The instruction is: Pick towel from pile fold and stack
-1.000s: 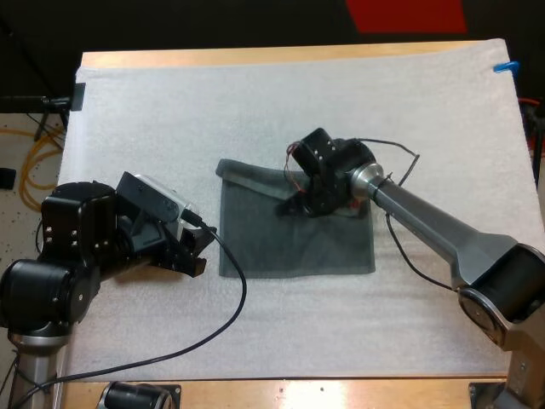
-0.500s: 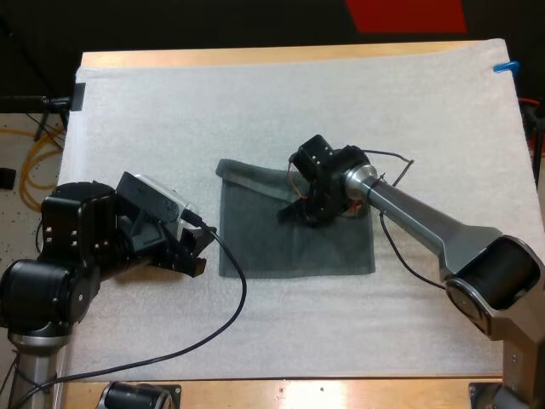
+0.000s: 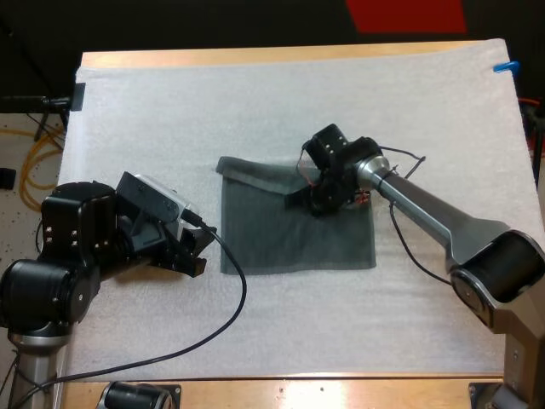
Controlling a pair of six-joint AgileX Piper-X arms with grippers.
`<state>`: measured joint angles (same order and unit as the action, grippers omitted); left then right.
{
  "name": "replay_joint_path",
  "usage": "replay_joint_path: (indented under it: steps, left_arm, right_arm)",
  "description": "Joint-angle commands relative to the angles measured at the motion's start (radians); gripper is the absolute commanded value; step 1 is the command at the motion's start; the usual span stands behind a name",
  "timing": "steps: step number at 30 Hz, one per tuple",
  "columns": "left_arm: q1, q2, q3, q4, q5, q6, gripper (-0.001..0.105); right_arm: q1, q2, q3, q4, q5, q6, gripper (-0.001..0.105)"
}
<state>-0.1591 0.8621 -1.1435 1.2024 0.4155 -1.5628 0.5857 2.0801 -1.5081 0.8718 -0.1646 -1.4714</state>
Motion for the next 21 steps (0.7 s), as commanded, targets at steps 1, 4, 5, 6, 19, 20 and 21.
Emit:
replay_joint_path:
  steps: [1, 4, 5, 6, 19, 20, 21]
  left_arm:
    - [0.000, -0.006, -0.006, 0.005, 0.008, -0.010, 0.065]
    - [0.000, -0.006, -0.006, 0.005, 0.008, -0.010, 0.065]
    - [0.000, -0.006, -0.006, 0.005, 0.008, -0.010, 0.065]
    - [0.000, -0.006, -0.006, 0.005, 0.008, -0.010, 0.065]
    - [0.000, -0.006, -0.006, 0.005, 0.008, -0.010, 0.065]
    - [0.000, -0.006, -0.006, 0.005, 0.008, -0.010, 0.065]
    - [0.000, -0.006, -0.006, 0.005, 0.008, -0.010, 0.065]
  right_arm:
    - [-0.023, 0.018, -0.003, -0.019, 0.056, 0.012, 0.000]
    - [-0.036, 0.018, -0.003, -0.040, 0.056, 0.020, 0.000]
    - [-0.038, 0.018, -0.003, -0.044, 0.056, 0.023, 0.000]
    - [-0.045, 0.018, -0.003, -0.052, 0.056, 0.032, 0.000]
    - [-0.091, 0.018, -0.005, -0.279, 0.118, 0.062, 0.000]
    - [-0.093, 0.018, -0.005, -0.296, 0.125, 0.062, 0.000]
    - [-0.094, 0.018, -0.005, -0.330, 0.131, 0.062, 0.000]
